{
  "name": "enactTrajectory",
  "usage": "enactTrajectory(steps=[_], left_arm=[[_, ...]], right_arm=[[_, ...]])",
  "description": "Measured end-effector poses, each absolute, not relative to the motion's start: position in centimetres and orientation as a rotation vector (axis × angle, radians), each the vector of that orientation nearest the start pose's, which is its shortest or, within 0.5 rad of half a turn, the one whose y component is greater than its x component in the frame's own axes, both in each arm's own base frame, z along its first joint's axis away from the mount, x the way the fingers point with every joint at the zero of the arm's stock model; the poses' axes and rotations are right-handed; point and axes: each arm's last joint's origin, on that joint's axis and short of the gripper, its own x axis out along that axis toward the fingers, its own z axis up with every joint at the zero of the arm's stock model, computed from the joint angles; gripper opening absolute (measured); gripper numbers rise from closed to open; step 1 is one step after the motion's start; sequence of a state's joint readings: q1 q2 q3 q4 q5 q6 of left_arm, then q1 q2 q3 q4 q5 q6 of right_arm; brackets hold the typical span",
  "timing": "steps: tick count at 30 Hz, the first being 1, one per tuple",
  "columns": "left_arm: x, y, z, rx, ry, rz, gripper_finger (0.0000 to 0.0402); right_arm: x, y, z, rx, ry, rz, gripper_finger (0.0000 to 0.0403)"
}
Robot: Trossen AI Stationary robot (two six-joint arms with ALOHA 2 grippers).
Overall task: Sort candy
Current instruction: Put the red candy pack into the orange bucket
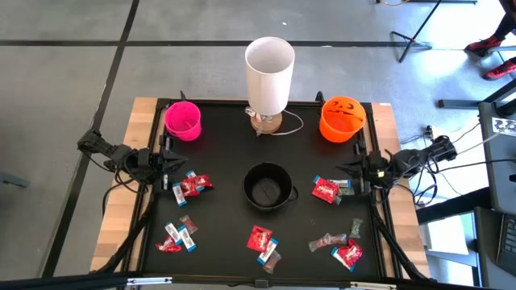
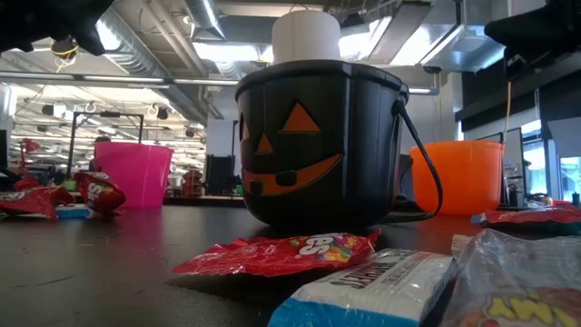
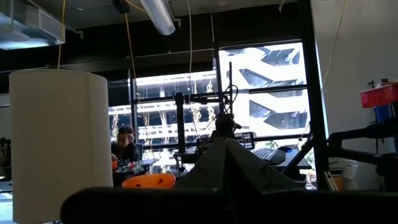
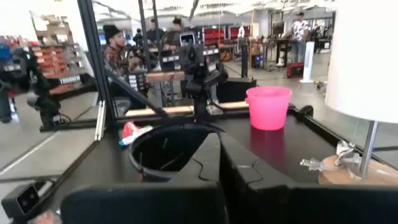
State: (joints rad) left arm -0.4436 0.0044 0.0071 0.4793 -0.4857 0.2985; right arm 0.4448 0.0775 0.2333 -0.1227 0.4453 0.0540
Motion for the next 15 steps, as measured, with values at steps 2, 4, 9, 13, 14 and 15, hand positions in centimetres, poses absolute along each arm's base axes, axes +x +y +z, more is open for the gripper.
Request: enactTrajectory(steps=[2,4,9,13,14,15], left_arm=[[8.1,-2.4,20.9,0.078,-0.420,0.105,0.0004],[8.1,-2.4,20.9,0.078,-0.419,0.105,0.0004],[8.1,-2.4,20.9,0.078,-0.420,0.105,0.0004],[8.1,-2.4,20.9,0.078,-0.420,0.105,0.0004],[8.1,-2.4,20.9,0.078,-0.420,0.105,0.0004],[8.1,-2.4,20.9,0.078,-0.420,0.105,0.0004]], right_arm=[[8.5,2.7,22.1,0.067,0.012,-0.002,0.0001],[9.1,3.0,21.7,0.076,0.061,-0.007,0.0001],[10.5,3.6,20.4,0.099,0.204,-0.018,0.0001],[11.1,4.0,20.6,0.101,0.361,-0.026,0.0001],[11.2,4.0,21.0,0.096,0.404,-0.034,0.0001],[11.3,4.1,21.4,0.086,0.446,-0.040,0.0001]])
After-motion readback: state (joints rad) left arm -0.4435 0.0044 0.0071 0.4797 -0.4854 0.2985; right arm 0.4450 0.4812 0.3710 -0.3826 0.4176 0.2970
